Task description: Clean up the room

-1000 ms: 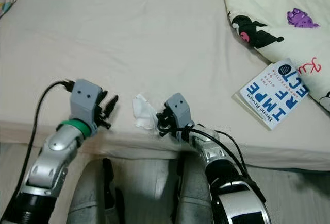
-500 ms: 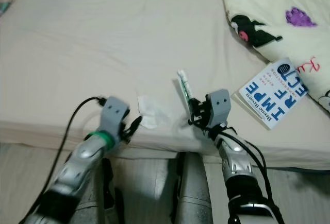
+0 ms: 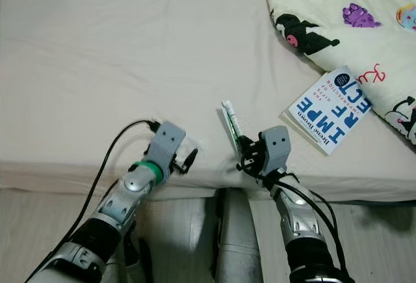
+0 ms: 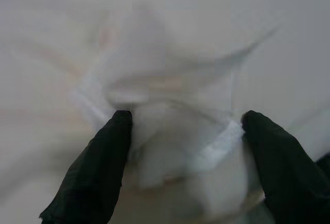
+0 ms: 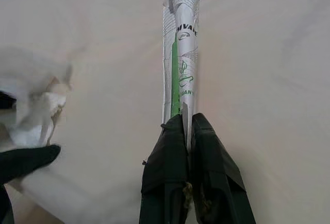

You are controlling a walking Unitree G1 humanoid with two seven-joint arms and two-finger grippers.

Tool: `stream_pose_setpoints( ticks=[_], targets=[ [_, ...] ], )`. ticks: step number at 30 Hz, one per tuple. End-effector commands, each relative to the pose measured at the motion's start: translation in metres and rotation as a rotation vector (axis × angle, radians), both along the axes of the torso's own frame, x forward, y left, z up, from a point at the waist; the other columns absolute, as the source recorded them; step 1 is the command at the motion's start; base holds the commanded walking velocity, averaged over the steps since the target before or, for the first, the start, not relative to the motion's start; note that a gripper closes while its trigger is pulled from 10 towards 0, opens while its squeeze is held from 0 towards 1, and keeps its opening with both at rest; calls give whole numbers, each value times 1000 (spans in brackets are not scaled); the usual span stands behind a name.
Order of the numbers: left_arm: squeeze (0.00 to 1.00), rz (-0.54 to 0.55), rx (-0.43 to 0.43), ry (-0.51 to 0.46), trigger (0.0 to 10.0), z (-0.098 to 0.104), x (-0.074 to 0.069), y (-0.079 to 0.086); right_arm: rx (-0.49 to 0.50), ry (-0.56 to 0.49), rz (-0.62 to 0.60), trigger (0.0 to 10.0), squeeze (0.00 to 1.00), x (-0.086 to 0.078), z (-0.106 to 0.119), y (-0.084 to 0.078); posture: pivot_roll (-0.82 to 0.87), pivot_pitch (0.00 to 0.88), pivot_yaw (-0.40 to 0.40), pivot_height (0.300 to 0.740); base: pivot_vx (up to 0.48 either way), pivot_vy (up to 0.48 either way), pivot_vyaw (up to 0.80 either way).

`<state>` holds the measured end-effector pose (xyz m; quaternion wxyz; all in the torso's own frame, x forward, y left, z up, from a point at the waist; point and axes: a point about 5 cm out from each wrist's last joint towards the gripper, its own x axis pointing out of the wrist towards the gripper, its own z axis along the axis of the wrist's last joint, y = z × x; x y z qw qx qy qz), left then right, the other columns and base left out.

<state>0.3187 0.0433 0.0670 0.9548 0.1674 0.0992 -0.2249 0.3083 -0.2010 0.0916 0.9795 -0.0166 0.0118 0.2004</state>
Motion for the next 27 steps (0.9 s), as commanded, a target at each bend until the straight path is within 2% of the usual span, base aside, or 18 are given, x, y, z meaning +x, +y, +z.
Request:
stream_pose_setpoints(
  ticks=[1,2,3,4,8,11,19,23,24,25,26,27],
  targets=[
    [0,24,77,86,7647,-30,-13,6,4,17,-1,10000,0,-4,-2,-1,-135,298,55,590,0,0,0],
    [0,24,77,86,7647,-30,-13,6,4,17,-1,10000,0,-4,-2,-1,-135,298,55,590,0,0,0],
    [0,47,74,89,4667,-31,-13,8,4,14,0,10000,0,-3,-1,-2,-135,298,55,590,0,0,0],
    [0,77,56,91,0,-32,-12,11,3,12,2,10000,0,-4,0,-2,-140,297,51,590,0,0,0],
    [0,123,8,84,0,-27,-7,14,-1,14,5,10000,0,-5,1,-3,-138,294,43,590,0,0,0],
    [0,153,-70,49,0,-14,1,18,-3,22,7,10000,0,-5,1,-3,-129,283,40,590,0,0,0],
    [0,147,-143,-34,0,4,7,27,8,20,19,10000,0,1,3,6,-110,256,37,590,0,0,0],
    [0,139,-173,-106,0,19,-3,45,16,9,33,10000,0,6,7,11,-72,222,30,590,0,0,0],
    [0,139,-173,-106,0,19,-3,45,16,9,33,10000,0,6,7,11,-72,222,30,590,0,0,0],
    [0,140,-182,-125,0,24,-9,53,19,3,39,10000,0,7,9,13,-63,215,26,590,0,0,0],
    [0,140,-182,-125,0,24,-9,53,19,3,39,10000,0,7,9,13,-63,215,26,590,0,0,0],
    [0,148,-203,-149,0,34,-17,63,25,-10,50,10000,0,7,12,15,-53,206,22,590,0,0,0]
  ],
)
